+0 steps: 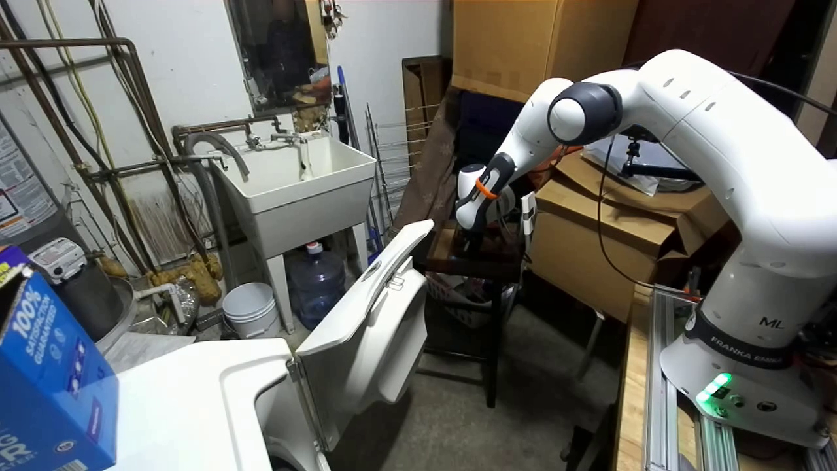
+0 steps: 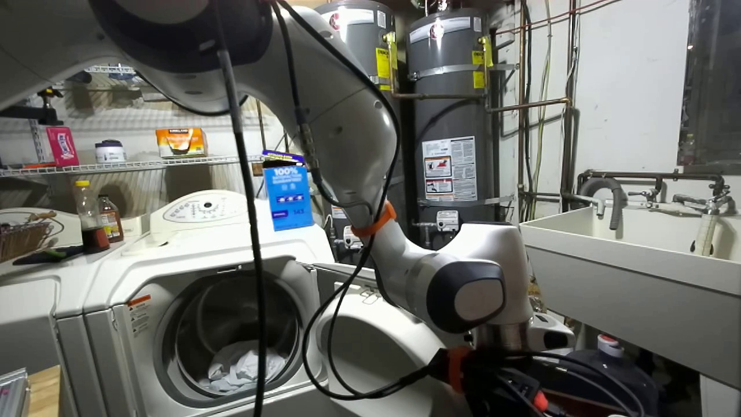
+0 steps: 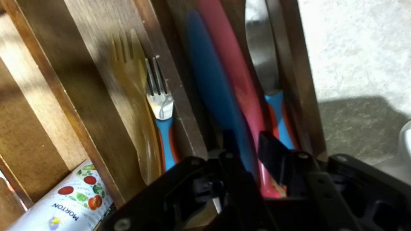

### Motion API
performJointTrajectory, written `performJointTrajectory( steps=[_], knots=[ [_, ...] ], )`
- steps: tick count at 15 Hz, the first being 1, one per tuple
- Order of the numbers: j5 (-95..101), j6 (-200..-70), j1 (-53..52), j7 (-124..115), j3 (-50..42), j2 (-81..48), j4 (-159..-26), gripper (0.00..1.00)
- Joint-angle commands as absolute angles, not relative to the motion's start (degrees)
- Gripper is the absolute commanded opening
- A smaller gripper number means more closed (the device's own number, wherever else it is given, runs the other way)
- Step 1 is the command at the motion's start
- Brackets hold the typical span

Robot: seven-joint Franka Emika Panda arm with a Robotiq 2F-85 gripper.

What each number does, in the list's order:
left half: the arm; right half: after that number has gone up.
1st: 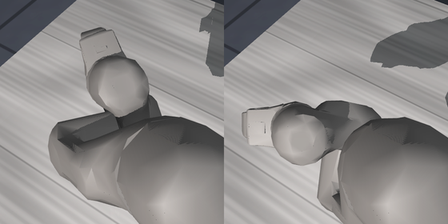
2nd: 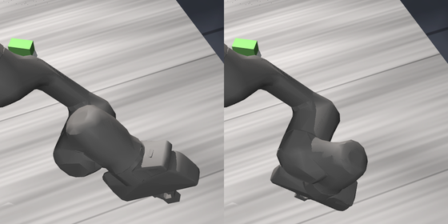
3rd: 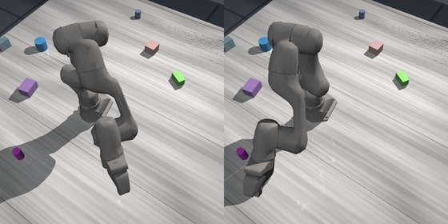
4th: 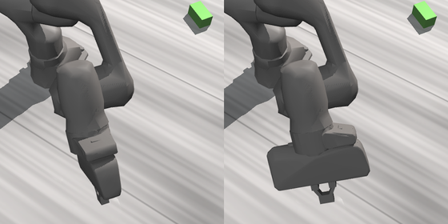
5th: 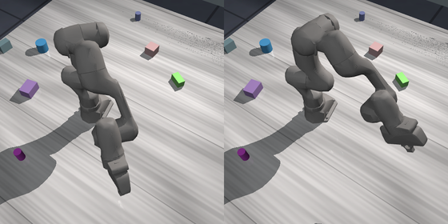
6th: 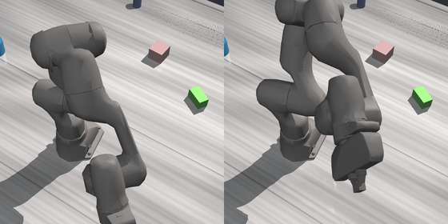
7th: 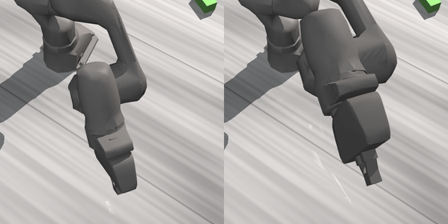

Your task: Get the pink object from the wooden tray and put it on the washing machine

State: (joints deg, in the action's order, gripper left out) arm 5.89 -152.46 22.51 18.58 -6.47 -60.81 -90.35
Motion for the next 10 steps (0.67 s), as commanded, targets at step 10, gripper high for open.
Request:
performJointTrajectory(
  steps=[10],
  knots=[
    [6.91, -153.06, 21.92, 21.09, -6.18, -62.71, -88.68, 0.40]
  ],
)
